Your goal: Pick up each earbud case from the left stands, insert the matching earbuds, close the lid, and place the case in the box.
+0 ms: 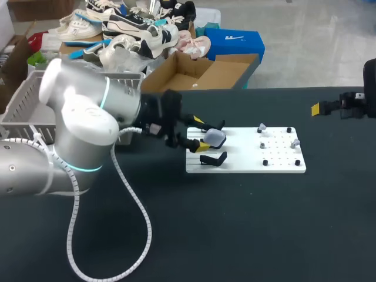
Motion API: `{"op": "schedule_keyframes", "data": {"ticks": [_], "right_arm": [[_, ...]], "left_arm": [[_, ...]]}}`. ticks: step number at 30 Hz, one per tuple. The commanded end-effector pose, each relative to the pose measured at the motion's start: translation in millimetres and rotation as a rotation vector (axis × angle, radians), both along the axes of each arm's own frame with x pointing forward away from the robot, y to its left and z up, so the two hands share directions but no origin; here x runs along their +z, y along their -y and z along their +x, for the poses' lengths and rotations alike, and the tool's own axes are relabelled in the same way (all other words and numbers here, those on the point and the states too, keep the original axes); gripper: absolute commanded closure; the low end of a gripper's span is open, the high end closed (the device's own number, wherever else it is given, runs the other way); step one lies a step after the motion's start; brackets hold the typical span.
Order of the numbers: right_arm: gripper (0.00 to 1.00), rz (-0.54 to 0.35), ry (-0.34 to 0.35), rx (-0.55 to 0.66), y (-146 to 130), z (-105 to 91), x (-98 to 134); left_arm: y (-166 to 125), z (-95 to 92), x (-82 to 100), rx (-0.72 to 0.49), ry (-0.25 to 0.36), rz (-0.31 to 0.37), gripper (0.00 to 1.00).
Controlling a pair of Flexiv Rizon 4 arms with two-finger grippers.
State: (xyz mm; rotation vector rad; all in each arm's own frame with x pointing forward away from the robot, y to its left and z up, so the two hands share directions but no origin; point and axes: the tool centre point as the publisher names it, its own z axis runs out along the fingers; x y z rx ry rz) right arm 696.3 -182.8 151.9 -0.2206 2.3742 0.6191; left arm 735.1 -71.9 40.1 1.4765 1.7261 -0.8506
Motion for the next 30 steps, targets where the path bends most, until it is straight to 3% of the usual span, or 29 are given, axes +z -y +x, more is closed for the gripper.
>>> {"op": "schedule_keyframes", "data": {"ticks": [1,6,7,8,9,17,30], "right_arm": [[0.0,0.005,0.001,0.006,1,1.5,-2],[0.0,0.005,0.001,0.006,1,1.5,-2],[0.0,0.005,0.001,0.006,1,1.5,-2],[0.0,0.005,0.001,0.006,1,1.5,-2],[0.0,0.005,0.001,0.006,1,1.5,-2],[0.0,0.005,0.001,0.006,1,1.5,-2],[0.0,0.005,0.001,0.006,1,1.5,-2]], "left_arm": [[2,8.7,-3.3,-0.014,-0.013,0.013,0.09],[4,12.6,-6.1,-0.015,-0.031,0.026,0.1],[4,13.4,-6.8,-0.016,-0.03,0.027,0.17],[4,14.1,-7.6,-0.016,-0.033,0.031,0.32],[4,15.0,-8.4,-0.015,-0.036,0.033,0.36],[5,19.5,-11.8,-0.018,-0.033,0.035,0.31],[8,18.3,-13.8,-0.057,-0.017,0.03,0.35]]}}
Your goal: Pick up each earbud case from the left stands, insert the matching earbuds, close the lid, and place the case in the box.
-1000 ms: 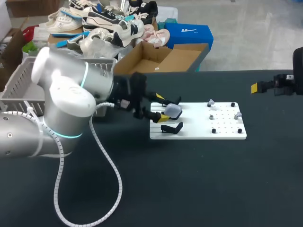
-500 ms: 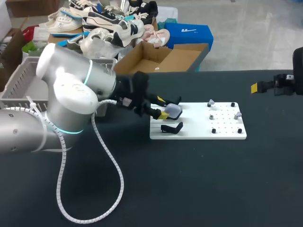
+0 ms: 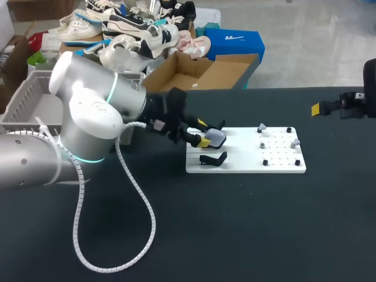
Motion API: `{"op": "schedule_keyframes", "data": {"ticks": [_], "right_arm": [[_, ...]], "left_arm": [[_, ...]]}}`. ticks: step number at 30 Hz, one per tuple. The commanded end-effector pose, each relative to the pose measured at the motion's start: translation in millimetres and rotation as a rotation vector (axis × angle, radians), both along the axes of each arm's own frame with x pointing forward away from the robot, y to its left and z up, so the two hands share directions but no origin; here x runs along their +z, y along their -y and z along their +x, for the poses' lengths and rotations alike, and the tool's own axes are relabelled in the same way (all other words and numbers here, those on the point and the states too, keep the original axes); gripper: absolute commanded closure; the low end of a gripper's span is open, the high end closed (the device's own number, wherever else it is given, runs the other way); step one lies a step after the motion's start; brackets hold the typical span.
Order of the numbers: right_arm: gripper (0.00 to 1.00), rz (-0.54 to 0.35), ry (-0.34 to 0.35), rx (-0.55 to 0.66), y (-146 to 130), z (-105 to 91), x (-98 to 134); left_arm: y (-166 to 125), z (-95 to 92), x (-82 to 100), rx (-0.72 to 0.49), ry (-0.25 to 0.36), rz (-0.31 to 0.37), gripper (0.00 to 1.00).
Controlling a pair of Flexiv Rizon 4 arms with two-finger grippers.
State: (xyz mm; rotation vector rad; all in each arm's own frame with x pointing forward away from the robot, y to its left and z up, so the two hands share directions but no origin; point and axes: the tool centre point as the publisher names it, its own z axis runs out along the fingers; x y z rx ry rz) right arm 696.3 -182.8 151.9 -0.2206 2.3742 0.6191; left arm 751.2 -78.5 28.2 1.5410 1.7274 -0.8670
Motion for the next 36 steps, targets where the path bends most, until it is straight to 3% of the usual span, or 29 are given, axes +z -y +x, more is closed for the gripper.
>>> {"op": "schedule_keyframes", "data": {"ticks": [1,10,30,36], "right_arm": [[0.0,0.005,0.001,0.006,1,1.4,-2],[0.0,0.005,0.001,0.006,1,1.4,-2],[0.0,0.005,0.001,0.006,1,1.4,-2],[0.0,0.005,0.001,0.006,1,1.4,-2]], "left_arm": [[1,1.9,-2.1,-0.01,-0.003,0.0,0.36],[4,3.3,-6.3,-0.024,-0.005,0.004,0.44],[8,4.9,-10.9,-0.029,-0.017,0.008,0.42],[8,4.6,-11.8,-0.023,-0.023,0.01,0.47]]}}
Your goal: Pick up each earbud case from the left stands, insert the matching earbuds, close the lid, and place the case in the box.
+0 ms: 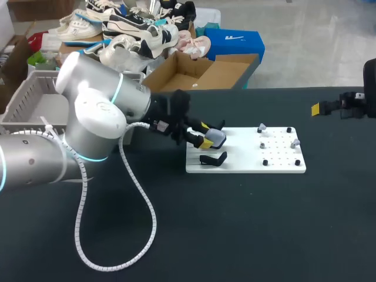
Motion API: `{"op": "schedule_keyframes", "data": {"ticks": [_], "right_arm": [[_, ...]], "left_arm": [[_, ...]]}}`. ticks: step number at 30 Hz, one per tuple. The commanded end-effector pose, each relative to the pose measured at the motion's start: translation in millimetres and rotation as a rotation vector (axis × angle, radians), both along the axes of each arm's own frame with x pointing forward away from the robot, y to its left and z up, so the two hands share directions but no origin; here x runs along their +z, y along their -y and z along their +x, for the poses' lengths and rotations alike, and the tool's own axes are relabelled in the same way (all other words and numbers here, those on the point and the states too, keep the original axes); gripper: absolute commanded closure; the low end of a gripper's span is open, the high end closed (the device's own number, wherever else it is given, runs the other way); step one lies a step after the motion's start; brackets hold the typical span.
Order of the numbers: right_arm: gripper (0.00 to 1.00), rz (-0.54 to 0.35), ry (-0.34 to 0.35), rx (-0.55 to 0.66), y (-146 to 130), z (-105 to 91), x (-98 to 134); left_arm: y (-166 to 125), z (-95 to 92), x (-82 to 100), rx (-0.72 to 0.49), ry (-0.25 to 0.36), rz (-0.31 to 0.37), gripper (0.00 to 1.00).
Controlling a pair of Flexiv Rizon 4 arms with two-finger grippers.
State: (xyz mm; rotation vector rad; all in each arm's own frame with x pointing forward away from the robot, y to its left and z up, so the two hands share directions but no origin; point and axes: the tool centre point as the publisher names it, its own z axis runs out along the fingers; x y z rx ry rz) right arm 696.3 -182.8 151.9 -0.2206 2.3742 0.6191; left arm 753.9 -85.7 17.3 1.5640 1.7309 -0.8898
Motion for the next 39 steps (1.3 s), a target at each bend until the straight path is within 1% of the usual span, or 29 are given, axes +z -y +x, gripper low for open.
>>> {"op": "schedule_keyframes", "data": {"ticks": [1,13,18,22,23,25,26,27,28,33,39], "right_arm": [[0.0,0.005,0.001,0.006,1,1.4,-2],[0.0,0.005,0.001,0.006,1,1.4,-2],[0.0,0.005,0.001,0.006,1,1.4,-2],[0.0,0.005,0.001,0.006,1,1.4,-2],[0.0,0.005,0.001,0.006,1,1.4,-2],[0.0,0.005,0.001,0.006,1,1.4,-2],[0.0,0.005,0.001,0.006,1,1.4,-2],[0.0,0.005,0.001,0.006,1,1.4,-2],[0.0,0.005,0.001,0.006,1,1.4,-2],[0.0,0.005,0.001,0.006,1,1.4,-2],[0.0,0.005,0.001,0.006,1,1.4,-2]], "left_arm": [[1,2.1,-1.1,0.0,-0.005,0.003,0.51],[3,0.1,-0.1,-0.006,-0.009,0.0,0.59],[2,-1.3,0.2,-0.011,-0.007,0.0,0.7],[1,-1.3,-0.6,-0.008,-0.006,0.002,0.74],[0,-1.6,-0.4,-0.009,-0.006,0.002,0.78],[0,-1.7,-0.4,-0.009,-0.006,0.002,0.82],[0,-1.8,-0.4,-0.009,-0.006,0.002,0.86],[0,-1.8,-0.4,-0.008,-0.007,0.002,0.88],[0,-1.9,-0.1,-0.007,-0.008,0.001,1.0],[0,-1.5,5.6,0.0,-0.01,-0.011,1.0],[0,5.0,21.9,0.045,-0.023,-0.031,1.0]]}}
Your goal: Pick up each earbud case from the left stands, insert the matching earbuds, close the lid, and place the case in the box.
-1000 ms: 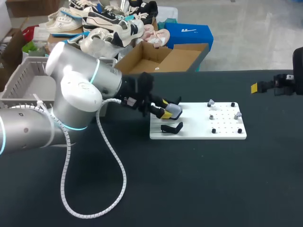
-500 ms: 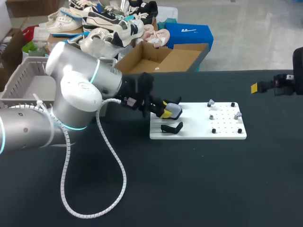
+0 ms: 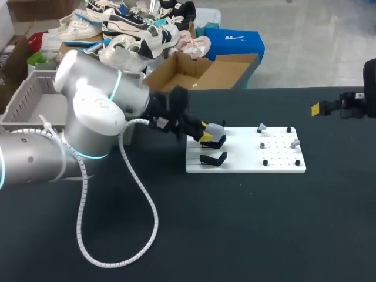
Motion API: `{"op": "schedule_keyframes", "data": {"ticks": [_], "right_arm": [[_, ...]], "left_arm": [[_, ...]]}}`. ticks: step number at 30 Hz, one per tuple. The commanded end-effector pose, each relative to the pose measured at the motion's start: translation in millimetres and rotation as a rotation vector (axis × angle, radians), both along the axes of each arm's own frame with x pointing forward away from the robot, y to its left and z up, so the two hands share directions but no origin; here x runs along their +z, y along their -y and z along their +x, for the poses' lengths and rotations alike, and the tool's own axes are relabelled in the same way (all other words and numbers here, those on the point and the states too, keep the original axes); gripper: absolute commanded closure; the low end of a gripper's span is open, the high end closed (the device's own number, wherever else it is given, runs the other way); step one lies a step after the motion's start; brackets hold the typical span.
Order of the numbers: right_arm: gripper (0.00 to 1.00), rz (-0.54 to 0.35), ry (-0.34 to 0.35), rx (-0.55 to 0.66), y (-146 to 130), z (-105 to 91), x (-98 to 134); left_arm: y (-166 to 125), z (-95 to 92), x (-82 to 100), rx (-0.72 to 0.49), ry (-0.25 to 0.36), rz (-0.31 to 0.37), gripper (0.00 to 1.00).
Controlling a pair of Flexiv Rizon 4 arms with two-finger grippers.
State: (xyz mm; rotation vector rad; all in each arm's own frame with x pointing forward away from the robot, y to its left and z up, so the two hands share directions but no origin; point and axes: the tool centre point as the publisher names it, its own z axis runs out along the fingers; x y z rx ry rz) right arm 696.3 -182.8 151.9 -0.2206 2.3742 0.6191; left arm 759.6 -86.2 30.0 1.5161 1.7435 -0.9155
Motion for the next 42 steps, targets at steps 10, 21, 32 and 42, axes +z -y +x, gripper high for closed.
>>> {"op": "schedule_keyframes", "data": {"ticks": [10,21,32,42], "right_arm": [[0.0,0.005,0.001,0.006,1,1.4,-2],[0.0,-0.034,-0.048,0.161,-30,20.6,2],[0.0,-0.048,-0.042,0.256,-69,9.1,7],[0.0,-0.07,-0.055,0.368,-104,16.8,4]], "left_arm": [[-12,-4.8,62.1,0.05,-0.035,-0.075,1.0],[-6,-11.1,104.9,0.021,-0.017,-0.129,1.0],[27,-10.0,122.4,0.007,0.017,-0.148,1.0],[50,-22.1,122.0,0.008,0.051,-0.129,1.0]]}}
